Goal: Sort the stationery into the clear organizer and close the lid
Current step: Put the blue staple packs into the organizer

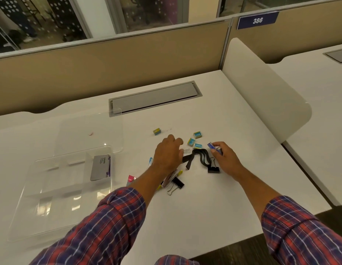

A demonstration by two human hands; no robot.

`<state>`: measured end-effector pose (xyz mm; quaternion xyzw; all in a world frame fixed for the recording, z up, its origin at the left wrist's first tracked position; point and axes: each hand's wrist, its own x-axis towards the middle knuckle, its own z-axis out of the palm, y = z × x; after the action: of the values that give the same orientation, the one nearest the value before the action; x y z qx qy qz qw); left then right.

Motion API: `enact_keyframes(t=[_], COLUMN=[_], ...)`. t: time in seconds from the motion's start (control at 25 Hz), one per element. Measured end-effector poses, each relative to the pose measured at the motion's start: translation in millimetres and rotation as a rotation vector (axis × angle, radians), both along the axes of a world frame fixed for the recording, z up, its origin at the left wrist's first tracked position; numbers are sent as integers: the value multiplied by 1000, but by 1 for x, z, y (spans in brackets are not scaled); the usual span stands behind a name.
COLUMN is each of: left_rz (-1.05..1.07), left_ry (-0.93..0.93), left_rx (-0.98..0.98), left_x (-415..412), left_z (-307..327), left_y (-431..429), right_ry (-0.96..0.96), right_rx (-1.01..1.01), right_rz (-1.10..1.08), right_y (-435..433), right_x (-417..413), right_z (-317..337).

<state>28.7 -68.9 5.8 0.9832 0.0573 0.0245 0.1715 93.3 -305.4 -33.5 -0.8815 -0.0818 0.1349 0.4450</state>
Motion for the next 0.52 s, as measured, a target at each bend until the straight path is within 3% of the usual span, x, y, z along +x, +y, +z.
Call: enact_keyframes(t=[0.24,0.4,0.52], left_rz=[-148,-151,-118], left_ry=[310,219,96], left_rx=[271,284,119], left_x=[35,33,36], left_z=[-8,-15,-13], left_y=[-11,-14,-13], right_ry=[116,222,323], right_rx=[75,196,338], right_rz=[-40,-90,-160], right_y=[-1,-5,-1], right_x=[10,14,16], right_z=[6,13,20])
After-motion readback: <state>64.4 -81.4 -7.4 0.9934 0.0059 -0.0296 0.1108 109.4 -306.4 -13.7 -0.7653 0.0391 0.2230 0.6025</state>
